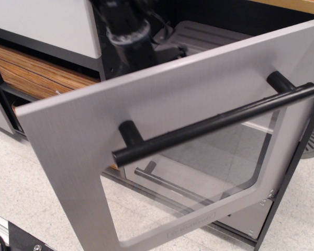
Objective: Open oven
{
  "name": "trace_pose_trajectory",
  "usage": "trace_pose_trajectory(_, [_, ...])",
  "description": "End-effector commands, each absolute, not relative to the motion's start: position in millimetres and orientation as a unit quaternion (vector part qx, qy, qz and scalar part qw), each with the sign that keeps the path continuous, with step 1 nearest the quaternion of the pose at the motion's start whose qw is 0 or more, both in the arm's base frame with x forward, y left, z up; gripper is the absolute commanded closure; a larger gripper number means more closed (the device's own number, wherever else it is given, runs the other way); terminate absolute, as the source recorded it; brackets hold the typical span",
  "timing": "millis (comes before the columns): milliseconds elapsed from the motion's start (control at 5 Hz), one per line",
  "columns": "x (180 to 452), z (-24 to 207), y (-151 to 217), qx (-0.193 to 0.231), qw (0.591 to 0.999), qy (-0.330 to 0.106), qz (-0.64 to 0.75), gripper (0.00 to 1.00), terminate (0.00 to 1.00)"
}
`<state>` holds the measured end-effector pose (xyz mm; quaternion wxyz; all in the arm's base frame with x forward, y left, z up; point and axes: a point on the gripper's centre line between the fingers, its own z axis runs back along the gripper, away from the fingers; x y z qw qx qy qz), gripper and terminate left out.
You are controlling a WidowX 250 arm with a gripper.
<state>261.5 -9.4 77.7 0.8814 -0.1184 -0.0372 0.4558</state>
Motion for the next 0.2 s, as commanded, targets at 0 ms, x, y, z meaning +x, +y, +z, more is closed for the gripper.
trace_pose_trajectory(0, [235.4,83.9,-14.6,-0.147,0.884,-0.041,0.442,0.0,1.0])
